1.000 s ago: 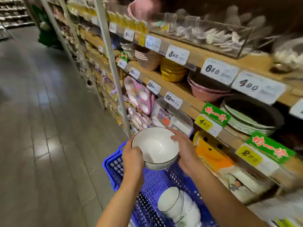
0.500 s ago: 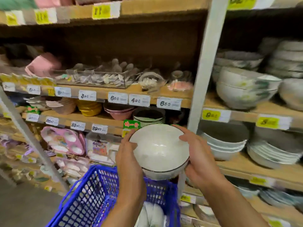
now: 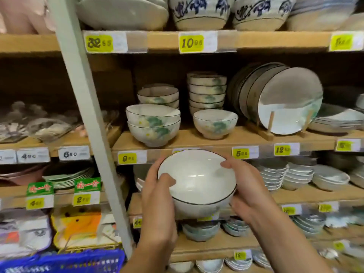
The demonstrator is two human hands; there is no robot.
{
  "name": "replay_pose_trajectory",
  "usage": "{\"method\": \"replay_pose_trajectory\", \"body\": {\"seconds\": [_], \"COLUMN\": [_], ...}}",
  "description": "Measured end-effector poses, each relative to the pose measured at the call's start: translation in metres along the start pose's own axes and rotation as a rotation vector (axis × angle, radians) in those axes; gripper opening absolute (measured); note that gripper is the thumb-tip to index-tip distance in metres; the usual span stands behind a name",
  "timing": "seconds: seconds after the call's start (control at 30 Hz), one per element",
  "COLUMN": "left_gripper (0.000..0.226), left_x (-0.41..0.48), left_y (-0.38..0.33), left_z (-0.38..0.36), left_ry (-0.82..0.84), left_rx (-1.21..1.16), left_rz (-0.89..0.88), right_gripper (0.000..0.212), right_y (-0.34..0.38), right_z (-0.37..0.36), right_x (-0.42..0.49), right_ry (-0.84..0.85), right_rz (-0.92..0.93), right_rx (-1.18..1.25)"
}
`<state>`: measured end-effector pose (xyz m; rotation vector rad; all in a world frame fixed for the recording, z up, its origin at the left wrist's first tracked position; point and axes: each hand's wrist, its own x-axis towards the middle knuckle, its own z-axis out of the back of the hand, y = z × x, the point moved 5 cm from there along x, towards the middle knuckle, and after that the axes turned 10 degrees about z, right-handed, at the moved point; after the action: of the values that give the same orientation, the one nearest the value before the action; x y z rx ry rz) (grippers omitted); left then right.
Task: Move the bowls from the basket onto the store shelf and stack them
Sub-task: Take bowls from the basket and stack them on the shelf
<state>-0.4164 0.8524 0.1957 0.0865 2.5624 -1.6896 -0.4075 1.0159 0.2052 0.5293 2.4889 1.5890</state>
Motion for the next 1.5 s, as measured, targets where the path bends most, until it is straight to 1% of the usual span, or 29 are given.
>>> {"method": "replay_pose_trajectory", "body": {"seconds": [0.1,0.23,0.3,0.4,0.43,0.5,0.57,0.63,0.67,0.73,0.8,0.87,0.93,0.97,1.03,1.07,1.1,1.13,1.17,1.2,1.23,1.27,1.33,1.4,1.47,1.5], "left_gripper": [0.059,0.050,0.058,0.079,0.081,0.068,0.053,0.049,0.045,0.040,0.043,0.044,0.035,0.032,0.033,0.037,0.045,0.058,0.070,0.073,0.067,0.055,0.034,0.030,0.033,0.039], "left_x": [-0.003,-0.005,-0.007,-0.008,-0.006,0.005,0.021,0.035,0.041,0.047,0.049,0.051,0.052,0.051,0.044,0.039,0.032,0.026,0.022,0.023,0.026,0.031,0.042,0.055,0.064,0.065], "left_y": [0.012,0.021,0.024,0.029,0.030,0.028,0.021,0.014,0.010,0.002,0.000,-0.003,-0.008,-0.009,-0.007,-0.004,-0.002,-0.001,0.001,0.001,-0.001,-0.004,-0.009,-0.013,-0.017,-0.017], "left_z": [-0.042,-0.087,-0.103,-0.119,-0.121,-0.121,-0.118,-0.114,-0.113,-0.117,-0.124,-0.130,-0.130,-0.129,-0.125,-0.123,-0.123,-0.124,-0.124,-0.123,-0.122,-0.121,-0.117,-0.109,-0.109,-0.113], "left_ry": [0.024,0.051,0.067,0.064,0.067,0.084,0.098,0.135,0.173,0.285,0.408,0.475,0.466,0.449,0.401,0.382,0.372,0.359,0.327,0.273,0.228,0.202,0.165,0.162,0.252,0.310], "left_rx": [0.001,-0.012,-0.027,-0.029,-0.031,-0.032,-0.022,-0.024,-0.015,0.003,-0.005,-0.039,-0.066,-0.089,-0.161,-0.195,-0.210,-0.200,-0.166,-0.122,-0.088,-0.067,-0.089,-0.136,-0.101,-0.079], "left_rz": [-0.015,-0.033,-0.027,-0.004,0.003,0.018,0.085,0.165,0.197,0.255,0.337,0.406,0.411,0.392,0.306,0.248,0.188,0.135,0.096,0.066,0.046,0.039,0.078,0.139,0.212,0.265], "right_gripper": [0.033,0.023,0.025,0.033,0.036,0.039,0.039,0.035,0.034,0.037,0.045,0.051,0.053,0.052,0.048,0.047,0.046,0.045,0.044,0.044,0.043,0.043,0.045,0.047,0.049,0.050], "right_y": [0.025,0.052,0.062,0.065,0.064,0.059,0.056,0.061,0.065,0.076,0.082,0.083,0.082,0.082,0.083,0.083,0.083,0.082,0.080,0.076,0.071,0.067,0.067,0.073,0.079,0.080], "right_z": [0.033,0.059,0.064,0.066,0.066,0.065,0.066,0.069,0.069,0.063,0.053,0.046,0.045,0.045,0.047,0.049,0.050,0.049,0.047,0.043,0.040,0.038,0.040,0.043,0.040,0.037], "right_x": [0.019,0.040,0.046,0.053,0.052,0.048,0.045,0.052,0.058,0.071,0.077,0.082,0.084,0.085,0.088,0.088,0.087,0.084,0.081,0.076,0.071,0.067,0.063,0.069,0.076,0.078], "right_ry": [-0.038,-0.096,-0.089,-0.124,-0.129,-0.117,-0.084,-0.028,0.028,0.182,0.307,0.370,0.363,0.333,0.219,0.141,0.063,-0.002,-0.045,-0.060,-0.050,-0.034,0.002,0.075,0.217,0.265], "right_rz": [-0.022,-0.032,-0.029,0.022,0.044,0.086,0.126,0.120,0.082,-0.052,-0.165,-0.191,-0.184,-0.169,-0.104,-0.057,-0.006,0.040,0.077,0.109,0.142,0.175,0.221,0.190,0.058,-0.013], "right_rx": [-0.009,0.004,0.031,0.059,0.063,0.071,0.022,-0.054,-0.078,-0.080,-0.027,0.024,0.061,0.085,0.141,0.151,0.138,0.112,0.090,0.074,0.051,0.014,-0.047,-0.072,-0.033,0.018]}}
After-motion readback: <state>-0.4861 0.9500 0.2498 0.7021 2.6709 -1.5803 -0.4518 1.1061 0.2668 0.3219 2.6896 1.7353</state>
